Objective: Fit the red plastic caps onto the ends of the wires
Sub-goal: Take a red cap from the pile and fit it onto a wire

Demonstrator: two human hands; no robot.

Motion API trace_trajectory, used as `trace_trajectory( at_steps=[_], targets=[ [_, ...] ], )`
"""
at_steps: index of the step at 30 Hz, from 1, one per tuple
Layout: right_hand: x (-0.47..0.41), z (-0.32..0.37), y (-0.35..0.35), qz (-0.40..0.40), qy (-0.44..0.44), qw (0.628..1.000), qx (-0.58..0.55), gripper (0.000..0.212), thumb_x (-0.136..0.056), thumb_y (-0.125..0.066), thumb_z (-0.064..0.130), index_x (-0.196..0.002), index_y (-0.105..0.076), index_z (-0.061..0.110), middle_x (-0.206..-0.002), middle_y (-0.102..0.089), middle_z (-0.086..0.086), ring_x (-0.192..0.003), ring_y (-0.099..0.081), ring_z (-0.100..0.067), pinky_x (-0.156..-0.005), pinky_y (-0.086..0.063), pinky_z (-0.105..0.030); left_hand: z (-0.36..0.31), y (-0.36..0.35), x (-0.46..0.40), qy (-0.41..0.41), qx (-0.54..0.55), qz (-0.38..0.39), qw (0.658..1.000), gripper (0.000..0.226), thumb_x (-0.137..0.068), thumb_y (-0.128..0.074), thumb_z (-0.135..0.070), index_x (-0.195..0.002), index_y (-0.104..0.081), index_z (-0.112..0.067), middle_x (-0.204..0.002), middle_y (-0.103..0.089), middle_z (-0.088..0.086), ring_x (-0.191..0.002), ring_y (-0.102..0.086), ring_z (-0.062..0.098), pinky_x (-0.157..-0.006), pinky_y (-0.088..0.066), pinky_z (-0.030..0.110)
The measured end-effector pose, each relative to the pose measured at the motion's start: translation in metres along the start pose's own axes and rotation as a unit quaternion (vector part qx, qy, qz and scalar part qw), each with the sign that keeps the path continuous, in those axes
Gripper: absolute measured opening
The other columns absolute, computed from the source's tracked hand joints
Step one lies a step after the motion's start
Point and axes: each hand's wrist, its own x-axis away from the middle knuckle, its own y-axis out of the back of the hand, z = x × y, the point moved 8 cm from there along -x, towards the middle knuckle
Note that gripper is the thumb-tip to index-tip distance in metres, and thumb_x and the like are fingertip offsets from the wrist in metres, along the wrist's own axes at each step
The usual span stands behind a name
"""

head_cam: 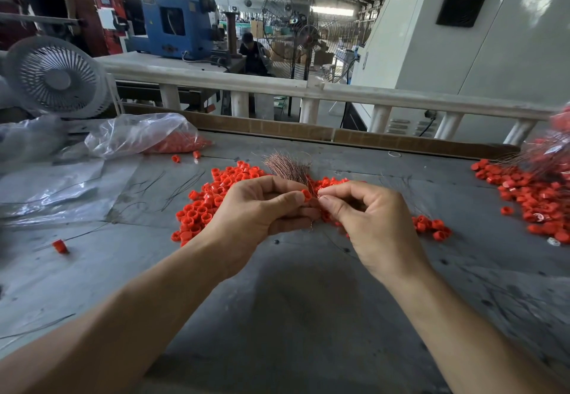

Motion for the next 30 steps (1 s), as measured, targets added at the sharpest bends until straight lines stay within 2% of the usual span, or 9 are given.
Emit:
trace_trajectory(
  at_steps=[4, 9, 14, 24, 30],
  targets=[
    [0.001, 0.0, 0.002, -0.016, -0.01, 1.0, -0.017, 0.009, -0.09, -0.077, 0.016, -0.089, -0.079, 0.025, -0.075, -0.074, 0.013, -0.068, -0.066, -0.006, -0.066, -0.057, -0.029, -0.001, 0.0, 0.0, -0.004, 0.003, 0.002, 1.0, 0.03, -0.076, -0.072, -0.011, -0.102, -0.068, 0.003, -0.095, -0.075, 0.023, -0.089, -0.076, 0.029, -0.074, -0.062, 0.03],
    [0.003, 0.011, 0.004, -0.027, 0.029, 0.999, -0.016, 0.01, -0.09, -0.077, 0.019, -0.09, -0.078, 0.029, -0.081, -0.074, 0.019, -0.074, -0.069, -0.003, -0.07, -0.055, -0.024, 0.0, 0.0, 0.0, -0.007, -0.005, 0.005, 1.0, 0.031, -0.076, -0.072, -0.011, -0.103, -0.068, 0.003, -0.095, -0.075, 0.023, -0.089, -0.077, 0.03, -0.074, -0.062, 0.03],
    [0.004, 0.017, 0.001, -0.026, 0.056, 0.998, 0.003, 0.014, -0.088, -0.08, 0.017, -0.088, -0.077, 0.031, -0.083, -0.074, 0.022, -0.082, -0.069, 0.001, -0.073, -0.048, -0.01, 0.0, -0.002, 0.0, -0.01, -0.026, 0.011, 1.0, 0.028, -0.077, -0.072, -0.014, -0.101, -0.07, 0.0, -0.099, -0.076, 0.024, -0.094, -0.076, 0.031, -0.078, -0.063, 0.031],
    [0.006, 0.025, -0.005, -0.009, 0.083, 0.996, 0.006, 0.013, -0.086, -0.08, 0.009, -0.089, -0.079, 0.022, -0.086, -0.074, 0.015, -0.089, -0.07, -0.002, -0.077, -0.049, -0.009, -0.002, -0.004, 0.002, -0.025, -0.051, 0.022, 0.998, 0.027, -0.078, -0.072, -0.017, -0.1, -0.07, -0.002, -0.096, -0.077, 0.02, -0.094, -0.076, 0.029, -0.083, -0.063, 0.033],
    [0.006, 0.028, -0.006, 0.001, 0.102, 0.994, 0.022, 0.012, -0.086, -0.079, 0.006, -0.089, -0.08, 0.017, -0.089, -0.073, 0.009, -0.093, -0.069, -0.008, -0.083, -0.049, -0.014, -0.003, -0.004, 0.002, -0.03, -0.055, 0.023, 0.998, 0.025, -0.081, -0.071, -0.016, -0.101, -0.07, -0.001, -0.098, -0.076, 0.023, -0.095, -0.076, 0.031, -0.083, -0.063, 0.034]
  ],
)
